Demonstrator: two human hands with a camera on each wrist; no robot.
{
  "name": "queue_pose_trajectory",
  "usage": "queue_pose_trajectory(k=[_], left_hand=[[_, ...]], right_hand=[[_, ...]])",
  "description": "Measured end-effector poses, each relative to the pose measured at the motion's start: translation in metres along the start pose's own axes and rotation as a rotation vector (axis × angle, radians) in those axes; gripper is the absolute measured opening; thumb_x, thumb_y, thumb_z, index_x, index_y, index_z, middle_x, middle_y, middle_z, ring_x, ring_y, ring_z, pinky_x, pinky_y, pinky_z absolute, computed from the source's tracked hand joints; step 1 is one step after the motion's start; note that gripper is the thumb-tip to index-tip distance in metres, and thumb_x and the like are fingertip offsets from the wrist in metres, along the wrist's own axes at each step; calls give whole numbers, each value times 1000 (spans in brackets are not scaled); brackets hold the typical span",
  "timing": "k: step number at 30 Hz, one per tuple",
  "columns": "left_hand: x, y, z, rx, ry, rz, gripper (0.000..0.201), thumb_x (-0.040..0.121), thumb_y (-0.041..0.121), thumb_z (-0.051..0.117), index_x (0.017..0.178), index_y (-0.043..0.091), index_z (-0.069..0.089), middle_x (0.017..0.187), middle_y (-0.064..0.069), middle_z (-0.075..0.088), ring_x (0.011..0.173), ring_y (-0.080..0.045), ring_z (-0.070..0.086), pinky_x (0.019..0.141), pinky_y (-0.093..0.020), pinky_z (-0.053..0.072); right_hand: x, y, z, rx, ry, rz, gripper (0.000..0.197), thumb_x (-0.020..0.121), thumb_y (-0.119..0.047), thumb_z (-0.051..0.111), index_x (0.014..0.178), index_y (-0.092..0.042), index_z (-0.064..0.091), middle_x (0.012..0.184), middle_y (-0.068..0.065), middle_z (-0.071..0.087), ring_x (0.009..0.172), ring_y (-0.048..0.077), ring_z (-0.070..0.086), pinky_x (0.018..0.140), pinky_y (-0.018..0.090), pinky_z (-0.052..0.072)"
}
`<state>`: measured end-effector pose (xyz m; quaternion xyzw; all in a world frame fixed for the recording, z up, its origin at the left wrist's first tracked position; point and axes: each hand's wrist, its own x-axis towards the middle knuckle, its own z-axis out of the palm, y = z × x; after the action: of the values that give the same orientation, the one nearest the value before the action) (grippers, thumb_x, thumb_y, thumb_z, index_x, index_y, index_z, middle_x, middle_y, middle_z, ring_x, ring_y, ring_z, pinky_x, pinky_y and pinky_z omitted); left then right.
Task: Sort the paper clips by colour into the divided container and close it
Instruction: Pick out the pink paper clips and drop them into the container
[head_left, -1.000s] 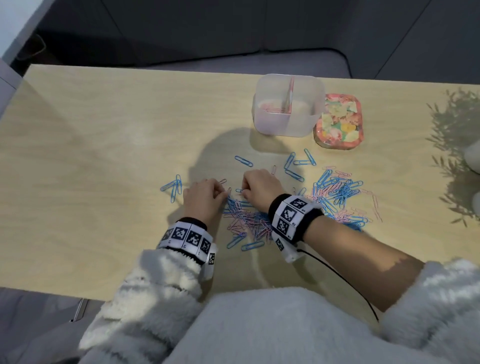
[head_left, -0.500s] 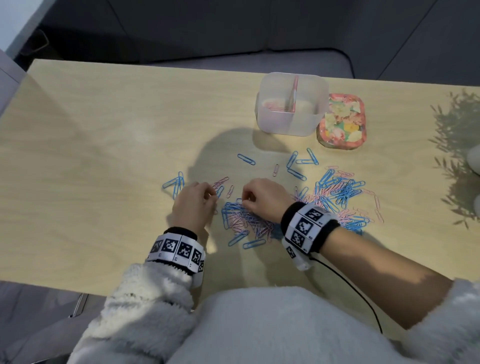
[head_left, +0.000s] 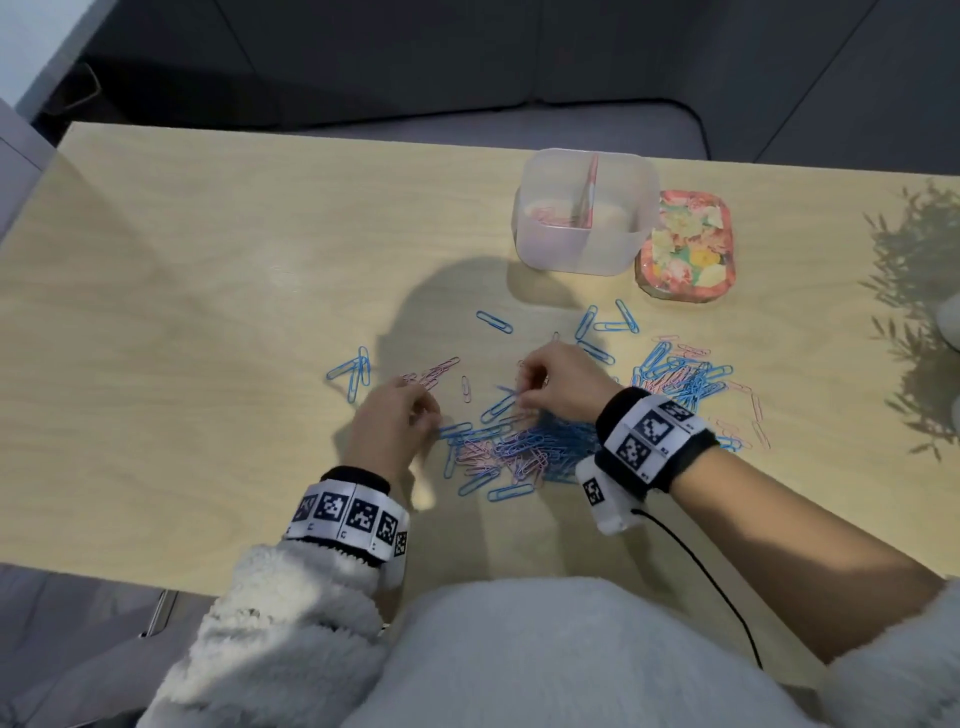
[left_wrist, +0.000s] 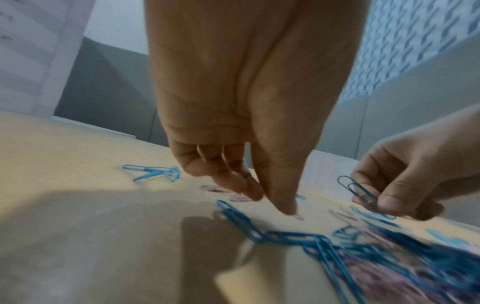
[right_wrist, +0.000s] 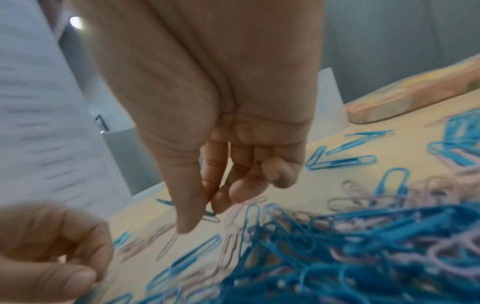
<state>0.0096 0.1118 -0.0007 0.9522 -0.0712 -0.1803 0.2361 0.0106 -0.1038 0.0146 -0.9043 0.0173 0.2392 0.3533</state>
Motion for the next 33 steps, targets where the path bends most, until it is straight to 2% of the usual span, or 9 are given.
queue_pose_trajectory(k=[2,5,8,12,16,19,24,29,33], left_hand=[[10,-3,-8,-18,92,-52,13,83,13,60,95,12,66,101,-11,57,96,-29,57,85,-38,46],[25,-1,-13,55,87,-76,25,84,10,58,109,8,60,112,-16,54,103,-33,55,90,-39,45],[36,7,-9,37,63,-59,20,84,8,58,103,6,59,108,-17,56,100,-33,57,88,-38,43],[40,29,3,-9,33,-13,19,85,11,57,103,6,60,106,-15,58,100,-31,56,86,-35,42],[38,48,16,-47,-27,53,29,79,20,64,105,9,59,103,-11,57,93,-26,58,85,-34,47],[41,53,21,-24,-49,113,23,83,12,61,105,9,60,104,-11,58,96,-26,58,86,-33,44],[40,46,21,-71,87,139,20,83,18,61,102,11,60,101,-7,55,94,-24,55,86,-38,47],[22,46,26,44,-69,198,13,83,27,64,92,17,64,96,-3,58,94,-21,54,82,-36,47],[11,44,35,151,-72,320,14,86,30,61,94,22,68,101,1,60,95,-19,52,82,-30,39]], right_hand=[[9,2,-5,65,77,12,4,75,-11,72,74,-10,68,77,3,65,77,17,59,76,32,48],[19,5,-7,94,127,32,7,77,-9,69,83,-6,72,86,8,69,80,15,57,76,25,44],[21,11,-7,120,197,52,13,79,-8,67,90,-4,72,95,11,71,81,14,57,77,23,43],[11,14,-11,207,294,52,14,81,-6,63,93,-6,71,89,7,68,79,13,55,73,20,39],[1,20,-17,74,470,117,17,82,-11,55,91,-13,69,98,6,70,90,23,61,79,31,48],[-10,32,-22,-125,466,215,18,81,-10,51,89,-10,68,100,9,67,97,30,59,78,33,45],[-7,34,-20,-248,421,87,23,86,-9,50,101,-11,67,106,9,66,104,29,53,87,36,42],[11,22,-9,-245,308,67,17,87,-18,54,96,-11,67,101,10,67,104,29,56,83,36,45],[12,15,-3,-202,327,57,15,87,-23,54,89,-12,64,94,8,68,96,27,58,77,36,46]])
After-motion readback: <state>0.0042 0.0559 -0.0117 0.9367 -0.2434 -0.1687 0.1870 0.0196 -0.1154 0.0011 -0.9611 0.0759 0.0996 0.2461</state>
